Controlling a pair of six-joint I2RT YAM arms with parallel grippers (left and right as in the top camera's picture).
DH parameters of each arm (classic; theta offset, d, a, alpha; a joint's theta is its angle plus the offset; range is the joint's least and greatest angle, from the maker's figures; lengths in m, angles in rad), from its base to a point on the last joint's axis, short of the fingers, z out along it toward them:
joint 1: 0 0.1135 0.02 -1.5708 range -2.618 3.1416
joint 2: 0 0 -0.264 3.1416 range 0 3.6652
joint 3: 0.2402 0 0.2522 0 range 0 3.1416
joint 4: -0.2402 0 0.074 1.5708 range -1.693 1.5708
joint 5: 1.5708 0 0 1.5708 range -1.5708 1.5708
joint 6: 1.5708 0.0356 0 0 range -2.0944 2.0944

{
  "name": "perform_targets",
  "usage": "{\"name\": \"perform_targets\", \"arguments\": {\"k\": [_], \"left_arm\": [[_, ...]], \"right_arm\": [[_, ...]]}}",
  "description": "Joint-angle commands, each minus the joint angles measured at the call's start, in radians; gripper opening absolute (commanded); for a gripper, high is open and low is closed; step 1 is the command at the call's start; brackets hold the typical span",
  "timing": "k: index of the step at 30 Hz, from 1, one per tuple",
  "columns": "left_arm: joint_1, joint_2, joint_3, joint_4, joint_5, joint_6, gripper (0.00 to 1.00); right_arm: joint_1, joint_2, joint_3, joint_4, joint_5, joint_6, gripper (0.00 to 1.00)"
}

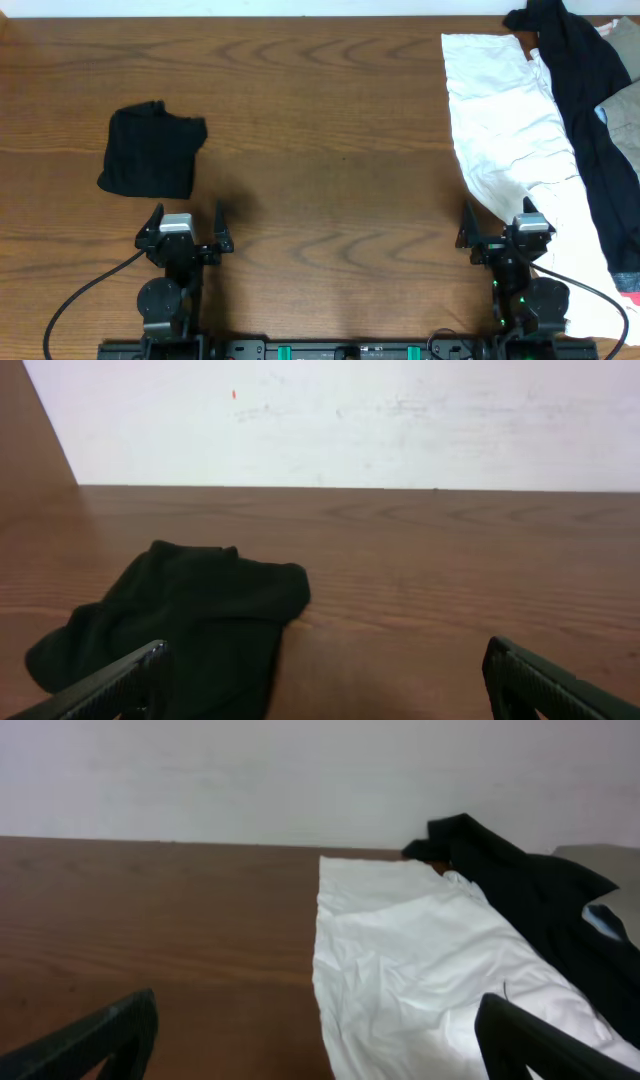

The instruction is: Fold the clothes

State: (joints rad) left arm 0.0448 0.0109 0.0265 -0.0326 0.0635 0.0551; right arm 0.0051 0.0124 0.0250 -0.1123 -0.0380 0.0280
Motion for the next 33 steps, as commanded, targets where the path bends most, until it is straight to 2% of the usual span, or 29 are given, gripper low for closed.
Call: {"name": "perform_targets", "arguments": {"k": [1, 8, 13, 14, 19, 22, 26, 33], "left_arm": [[0.003, -0.006, 0.006, -0.008, -0.001, -0.091, 0.98], [0.003, 0.085, 0.192, -0.078, -0.001, -0.098, 0.98], [0.003, 0.258, 0.398, -0.207, 0.0, -0.098, 0.98], [0.003, 0.34, 0.484, -0.277, 0.003, -0.098, 0.98], [0.003, 0.52, 0.65, -0.431, 0.121, -0.098, 0.98], [0.003, 0.575, 0.671, -0.429, 0.192, -0.099, 0.98], [0.003, 0.59, 0.671, -0.423, 0.199, -0.113, 0.98], [0.004, 0.611, 0.671, -0.423, 0.198, -0.113, 0.98]], "right_arm": [[-0.011, 0.002, 0.095, -0.102, 0.067, 0.027, 0.99], [-0.011, 0.158, 0.323, -0.322, 0.198, 0.027, 0.99], [-0.012, 0.396, 0.524, -0.523, 0.254, 0.076, 0.99], [-0.013, 0.499, 0.599, -0.601, 0.267, 0.1, 0.99], [-0.013, 0.71, 0.757, -0.669, 0.189, 0.098, 0.99], [-0.014, 0.782, 0.791, -0.665, 0.259, 0.135, 0.99], [-0.064, 0.886, 0.792, -0.723, 0.387, 0.243, 0.99], [-0.192, 1.153, 0.792, -0.746, 0.296, 0.242, 0.99]]}}
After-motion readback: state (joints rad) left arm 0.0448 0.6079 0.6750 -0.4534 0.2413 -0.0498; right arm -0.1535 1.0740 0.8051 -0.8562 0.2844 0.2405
